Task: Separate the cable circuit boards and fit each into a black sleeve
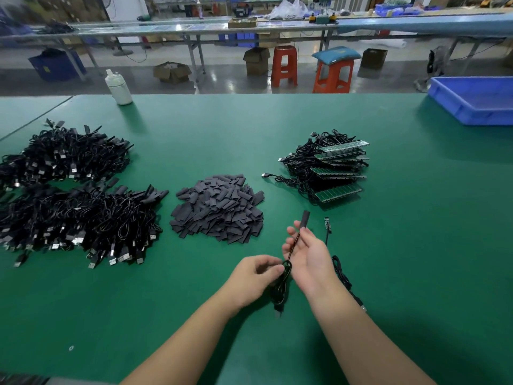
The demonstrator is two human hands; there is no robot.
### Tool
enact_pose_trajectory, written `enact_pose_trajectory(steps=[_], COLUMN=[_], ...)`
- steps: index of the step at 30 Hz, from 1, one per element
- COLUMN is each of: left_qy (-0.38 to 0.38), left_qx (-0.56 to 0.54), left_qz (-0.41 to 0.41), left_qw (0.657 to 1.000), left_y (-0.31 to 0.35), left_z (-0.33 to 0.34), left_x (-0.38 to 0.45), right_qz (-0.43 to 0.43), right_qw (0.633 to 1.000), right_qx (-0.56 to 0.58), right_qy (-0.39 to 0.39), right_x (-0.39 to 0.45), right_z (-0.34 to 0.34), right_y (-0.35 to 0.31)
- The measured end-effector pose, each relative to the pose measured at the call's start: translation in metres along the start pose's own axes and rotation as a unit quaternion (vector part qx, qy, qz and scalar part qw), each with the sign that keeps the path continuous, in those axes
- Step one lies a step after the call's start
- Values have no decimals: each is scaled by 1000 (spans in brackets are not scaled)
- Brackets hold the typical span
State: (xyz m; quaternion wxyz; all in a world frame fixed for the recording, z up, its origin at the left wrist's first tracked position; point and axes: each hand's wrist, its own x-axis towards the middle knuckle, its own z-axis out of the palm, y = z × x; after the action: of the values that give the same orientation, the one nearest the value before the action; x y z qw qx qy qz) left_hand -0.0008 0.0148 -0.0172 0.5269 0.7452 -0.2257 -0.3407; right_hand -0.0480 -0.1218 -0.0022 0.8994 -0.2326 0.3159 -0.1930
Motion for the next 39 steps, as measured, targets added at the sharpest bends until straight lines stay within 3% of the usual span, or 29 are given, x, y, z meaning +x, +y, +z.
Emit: enact_pose_trajectory(steps=[3, 6, 8, 9, 10, 11, 13, 14, 15, 17, 19, 23, 25, 26, 29, 31, 35, 39], left_qy=[-9, 3, 9, 10, 16, 32, 84, 116, 155, 243, 317, 405, 396, 389, 405, 421, 437, 436], left_qx=[-97, -109, -104, -106, -103, -89, -21, 33, 93, 196, 283, 452, 482, 483, 464, 459, 464, 469], left_qz=[-6, 7, 7, 4, 2, 3, 18, 26, 35, 46, 30, -86, -158, -179, -179, -166, -124, -6], left_qw=[995, 994, 994, 994, 995, 995, 996, 992, 983, 949, 905, 790, 766, 764, 767, 765, 761, 768], left_y=[7, 14, 21, 24, 27, 31, 39, 43, 48, 55, 57, 41, 29, 23, 12, 10, 8, 13], left_z=[-1, -5, -10, -13, -19, -27, -54, -72, -92, -135, -179, -249, -268, -273, -274, -269, -257, -237], left_x=[-4, -8, -11, -11, -12, -12, -11, -9, -9, -7, -6, -5, -6, -6, -7, -7, -5, 1], right_qz=[0, -17, -52, -85, -131, -188, -249, -234, -202, -139, -133, -208, -206, -202, -186, -177, -163, -196], right_qw=[999, 998, 993, 976, 928, 837, 596, 515, 467, 427, 394, 402, 397, 401, 460, 475, 454, 423], right_qx=[43, 26, -81, -194, -346, -513, -762, -821, -856, -889, -907, -891, -894, -893, -868, -862, -876, -884], right_qy=[-18, -50, -64, -56, -36, -8, 53, 77, 92, 89, 73, 43, 26, 20, 16, 10, 7, 26], right_x=[-1, -2, 1, 3, 5, 9, 15, 17, 19, 20, 19, 15, 11, 10, 7, 6, 7, 8], right_z=[13, 24, 28, 28, 24, 18, -3, -15, -27, -46, -58, -63, -61, -59, -57, -56, -55, -56], right_y=[-4, -4, -3, -3, -5, -9, -19, -24, -29, -36, -39, -45, -46, -46, -43, -41, -39, -35])
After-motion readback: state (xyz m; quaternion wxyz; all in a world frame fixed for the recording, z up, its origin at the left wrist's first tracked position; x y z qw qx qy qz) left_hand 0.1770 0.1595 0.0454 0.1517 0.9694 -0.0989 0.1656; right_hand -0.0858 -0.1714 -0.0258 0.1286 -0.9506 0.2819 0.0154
